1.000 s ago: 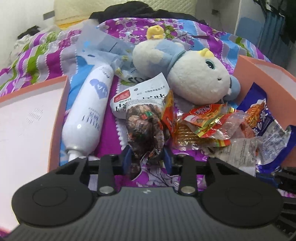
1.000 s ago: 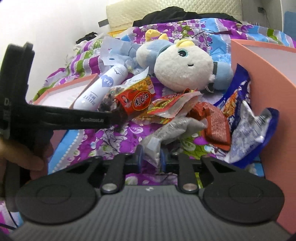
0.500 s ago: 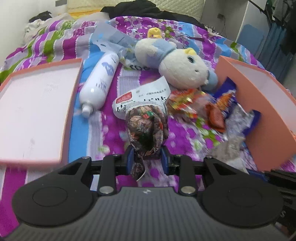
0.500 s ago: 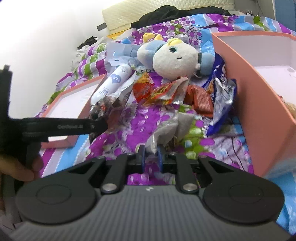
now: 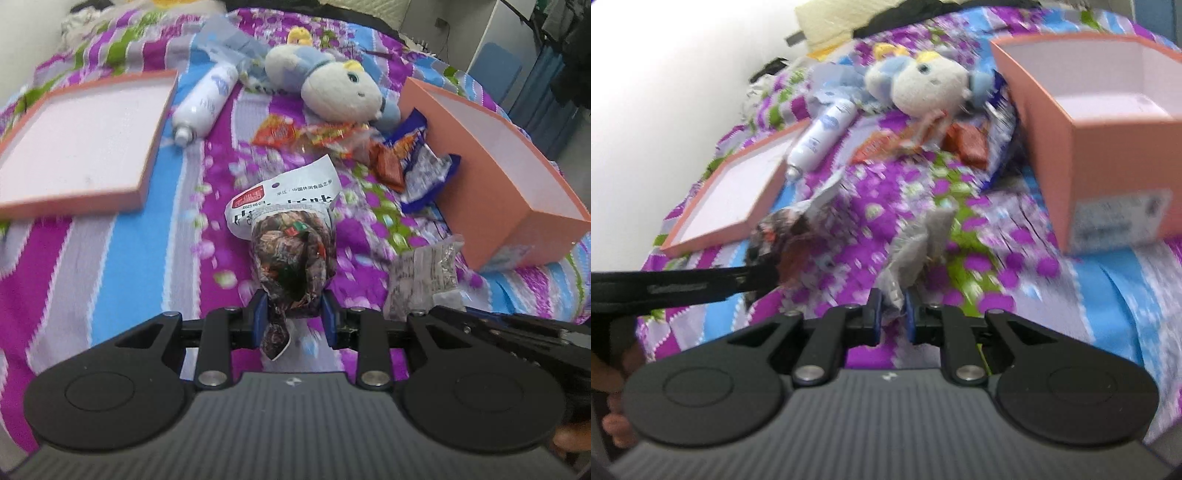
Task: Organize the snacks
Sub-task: 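Lift the jerky bag with left tool while right lifts the clear packet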
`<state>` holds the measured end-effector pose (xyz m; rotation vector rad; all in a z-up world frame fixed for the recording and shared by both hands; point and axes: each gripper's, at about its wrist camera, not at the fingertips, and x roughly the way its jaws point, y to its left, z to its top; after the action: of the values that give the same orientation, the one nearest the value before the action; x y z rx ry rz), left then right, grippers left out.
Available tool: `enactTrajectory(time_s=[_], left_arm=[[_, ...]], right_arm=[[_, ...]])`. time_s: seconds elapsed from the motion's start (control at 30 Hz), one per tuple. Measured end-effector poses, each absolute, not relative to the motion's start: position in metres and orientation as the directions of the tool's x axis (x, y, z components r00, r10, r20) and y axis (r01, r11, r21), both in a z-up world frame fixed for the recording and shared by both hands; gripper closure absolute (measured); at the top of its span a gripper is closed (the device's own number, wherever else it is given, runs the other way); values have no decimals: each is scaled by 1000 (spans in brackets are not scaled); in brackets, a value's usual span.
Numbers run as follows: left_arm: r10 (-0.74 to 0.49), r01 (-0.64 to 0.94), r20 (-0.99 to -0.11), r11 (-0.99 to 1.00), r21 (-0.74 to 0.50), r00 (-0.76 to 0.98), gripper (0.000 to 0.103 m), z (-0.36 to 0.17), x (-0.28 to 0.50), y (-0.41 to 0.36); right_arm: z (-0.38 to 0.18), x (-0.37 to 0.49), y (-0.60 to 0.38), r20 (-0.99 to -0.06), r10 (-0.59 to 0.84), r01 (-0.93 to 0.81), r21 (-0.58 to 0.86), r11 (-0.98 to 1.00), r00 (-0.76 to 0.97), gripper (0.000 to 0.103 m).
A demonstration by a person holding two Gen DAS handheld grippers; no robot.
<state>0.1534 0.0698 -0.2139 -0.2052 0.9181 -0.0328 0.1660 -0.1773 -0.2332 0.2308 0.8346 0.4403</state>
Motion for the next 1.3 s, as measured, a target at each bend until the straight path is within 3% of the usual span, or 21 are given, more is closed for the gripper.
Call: enactTrajectory(time_s=[0.2, 0.27, 0.33, 0.4, 0.43, 0.77, 1.03, 1.13, 1.3], left_arm=[[-124, -55, -802, 980, -192, 584, 59, -221, 143, 59], [-138, -47, -805, 979, -201, 576, 43, -222, 142, 57], [-157, -35, -802, 976, -216, 576, 28, -221, 140, 55], [-165, -32, -798, 974, -225, 579, 21, -220, 142, 56], [-172, -30, -795, 972, -233, 581, 20, -218, 142, 57], [-225, -74, -787, 943, -324, 574, 18, -222, 177, 69], [-192, -101, -820, 952, -289, 539, 19, -241, 207, 64], [-172, -100, -832, 960, -262, 527, 21, -249, 213, 62], [-157, -110, -840, 962, -248, 519, 36, -259, 216, 62]], right_arm=[[-241, 159, -191, -685, 422, -234, 355, 905, 593, 78], [-242, 157, -192, -694, 390, -212, 332, 919, 605, 71], [-241, 154, -194, -689, 372, -201, 319, 926, 623, 52], [-239, 151, -195, -677, 352, -185, 308, 933, 646, 22], [-238, 151, -194, -672, 342, -181, 301, 936, 657, 20], [-248, 171, -171, -666, 332, -213, 256, 943, 667, 20], [-261, 180, -155, -687, 318, -270, 182, 946, 653, 19], [-263, 182, -155, -690, 324, -283, 177, 943, 647, 23], [-260, 182, -158, -694, 321, -291, 166, 942, 644, 39]])
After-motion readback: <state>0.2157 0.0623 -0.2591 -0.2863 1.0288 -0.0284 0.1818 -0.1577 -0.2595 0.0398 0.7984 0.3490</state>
